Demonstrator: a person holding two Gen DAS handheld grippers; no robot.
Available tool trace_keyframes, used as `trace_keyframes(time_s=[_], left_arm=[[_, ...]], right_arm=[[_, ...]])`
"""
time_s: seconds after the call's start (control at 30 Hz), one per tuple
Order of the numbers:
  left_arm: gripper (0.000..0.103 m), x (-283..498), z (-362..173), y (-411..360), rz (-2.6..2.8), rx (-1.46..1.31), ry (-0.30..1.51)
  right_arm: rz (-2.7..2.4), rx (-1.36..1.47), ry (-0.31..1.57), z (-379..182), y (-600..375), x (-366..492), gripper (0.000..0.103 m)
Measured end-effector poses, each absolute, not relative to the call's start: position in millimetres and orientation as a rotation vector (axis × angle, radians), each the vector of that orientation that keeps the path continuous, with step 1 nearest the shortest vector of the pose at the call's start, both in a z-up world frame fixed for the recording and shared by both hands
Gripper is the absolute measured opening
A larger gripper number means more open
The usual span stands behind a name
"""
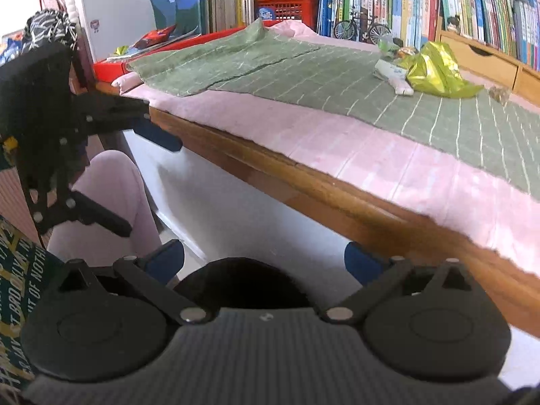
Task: Organize books
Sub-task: 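Raise both empty tools back over the bed toward the snacks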
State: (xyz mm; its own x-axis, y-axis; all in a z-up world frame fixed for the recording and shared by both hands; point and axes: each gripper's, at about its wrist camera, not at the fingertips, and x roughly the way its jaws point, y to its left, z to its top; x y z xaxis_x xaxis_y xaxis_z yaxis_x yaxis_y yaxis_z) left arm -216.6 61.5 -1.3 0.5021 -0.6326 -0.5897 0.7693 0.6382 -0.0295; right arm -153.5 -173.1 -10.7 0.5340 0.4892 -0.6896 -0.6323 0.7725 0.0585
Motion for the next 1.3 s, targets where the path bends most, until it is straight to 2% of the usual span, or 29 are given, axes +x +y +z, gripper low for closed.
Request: trace_keyframes(time_s=[0.33,0.77,1.07,1.3], left_arm=[[0.103,-203.8,14.7,57.5,-0.923,0.277,0.595],[0.103,-159.9,48.4,55.5,-0.928,0.267,0.537],[0.103,-119.2,51.2,50.2,-0.851,0.305,0.491],[0.103,-89.6,56.6,50.2,-0.822,0.303,0.435]], right_arm=[[0.689,-0.191,0.734,17.8,-176.7,-134.9,0.103],[0.641,-0.139,0.616,60.6,-189.5,-102.2,0.103],[0.592,-0.208,0.544,59.2,-188.4,-76.1,0.103],[0.588,-0.249,0.571,46.4,-179.4,-52.5,0.103]])
